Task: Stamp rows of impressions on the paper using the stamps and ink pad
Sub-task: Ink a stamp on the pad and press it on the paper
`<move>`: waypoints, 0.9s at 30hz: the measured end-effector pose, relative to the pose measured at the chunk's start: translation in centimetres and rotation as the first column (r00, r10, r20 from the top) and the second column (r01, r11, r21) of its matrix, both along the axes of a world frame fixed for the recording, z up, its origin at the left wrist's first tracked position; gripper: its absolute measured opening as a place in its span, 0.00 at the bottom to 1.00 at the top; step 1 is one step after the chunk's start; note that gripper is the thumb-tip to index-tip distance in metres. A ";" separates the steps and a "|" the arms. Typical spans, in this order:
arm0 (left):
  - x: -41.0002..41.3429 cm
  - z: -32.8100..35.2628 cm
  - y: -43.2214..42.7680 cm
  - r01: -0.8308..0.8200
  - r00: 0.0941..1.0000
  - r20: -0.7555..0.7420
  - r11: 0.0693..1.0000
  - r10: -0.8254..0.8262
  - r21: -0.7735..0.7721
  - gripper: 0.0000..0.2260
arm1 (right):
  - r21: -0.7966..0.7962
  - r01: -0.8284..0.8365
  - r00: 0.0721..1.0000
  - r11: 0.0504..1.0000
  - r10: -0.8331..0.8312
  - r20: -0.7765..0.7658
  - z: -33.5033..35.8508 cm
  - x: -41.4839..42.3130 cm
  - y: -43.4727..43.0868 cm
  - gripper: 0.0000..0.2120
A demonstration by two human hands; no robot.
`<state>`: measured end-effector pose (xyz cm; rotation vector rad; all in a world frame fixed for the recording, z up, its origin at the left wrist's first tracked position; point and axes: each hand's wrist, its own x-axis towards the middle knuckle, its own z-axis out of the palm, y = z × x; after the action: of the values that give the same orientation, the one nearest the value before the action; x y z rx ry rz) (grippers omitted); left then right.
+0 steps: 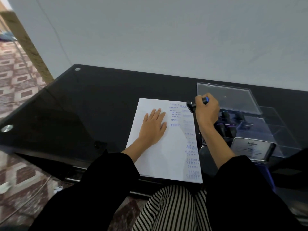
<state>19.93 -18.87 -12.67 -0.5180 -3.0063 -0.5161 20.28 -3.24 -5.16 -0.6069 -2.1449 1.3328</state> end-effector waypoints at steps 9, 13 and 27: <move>0.2 0.0 0.1 -0.012 0.999 -0.040 0.999 0.014 0.052 0.21 | -0.200 -0.023 0.997 0.980 0.009 -0.071 -0.5 0.5 1.0 0.18; 0.3 0.4 0.3 -0.012 1.000 -0.025 0.999 0.013 0.047 0.21 | -0.203 -0.064 0.997 0.977 0.053 -0.062 -0.5 0.7 1.2 0.18; 1.6 7.3 10.5 0.299 0.953 -0.144 0.906 -0.267 0.300 0.16 | -0.037 -0.086 0.993 0.996 0.088 0.081 5.9 3.8 12.4 0.10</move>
<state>21.51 -8.39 -5.33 -0.9269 -2.6850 -0.9435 24.07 9.20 0.74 -0.5972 -2.2422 1.4151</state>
